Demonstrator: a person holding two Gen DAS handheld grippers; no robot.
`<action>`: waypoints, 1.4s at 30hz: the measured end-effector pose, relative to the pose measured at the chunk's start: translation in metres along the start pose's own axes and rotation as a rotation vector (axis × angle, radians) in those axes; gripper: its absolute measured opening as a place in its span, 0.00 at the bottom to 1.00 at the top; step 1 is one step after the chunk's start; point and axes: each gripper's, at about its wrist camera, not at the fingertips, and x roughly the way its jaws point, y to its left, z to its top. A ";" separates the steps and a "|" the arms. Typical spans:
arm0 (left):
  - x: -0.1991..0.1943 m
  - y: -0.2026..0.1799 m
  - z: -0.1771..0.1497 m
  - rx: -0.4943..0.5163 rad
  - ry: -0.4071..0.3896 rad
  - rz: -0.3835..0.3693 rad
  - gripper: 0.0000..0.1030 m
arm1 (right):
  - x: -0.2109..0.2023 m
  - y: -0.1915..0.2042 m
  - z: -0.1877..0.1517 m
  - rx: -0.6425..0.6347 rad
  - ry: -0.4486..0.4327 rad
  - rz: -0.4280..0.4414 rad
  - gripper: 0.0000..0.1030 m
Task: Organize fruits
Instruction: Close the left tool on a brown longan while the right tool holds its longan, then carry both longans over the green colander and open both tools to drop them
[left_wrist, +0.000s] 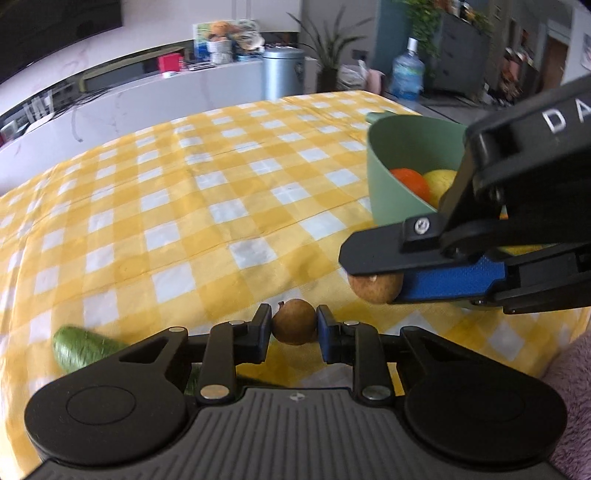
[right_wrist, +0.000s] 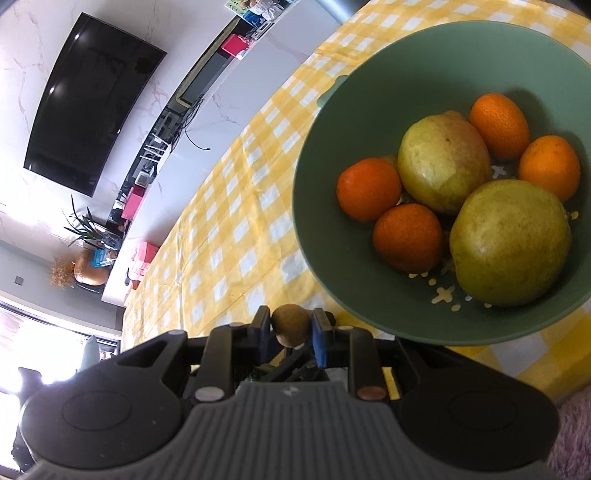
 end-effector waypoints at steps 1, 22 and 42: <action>-0.004 0.000 -0.003 -0.018 -0.006 0.003 0.28 | 0.000 0.001 0.000 -0.003 -0.001 0.004 0.20; -0.060 0.019 0.008 -0.316 -0.224 -0.341 0.28 | -0.108 -0.040 0.033 0.005 -0.300 0.039 0.20; -0.048 -0.014 0.024 -0.300 -0.224 -0.331 0.28 | -0.081 -0.053 0.037 -0.023 -0.157 0.005 0.21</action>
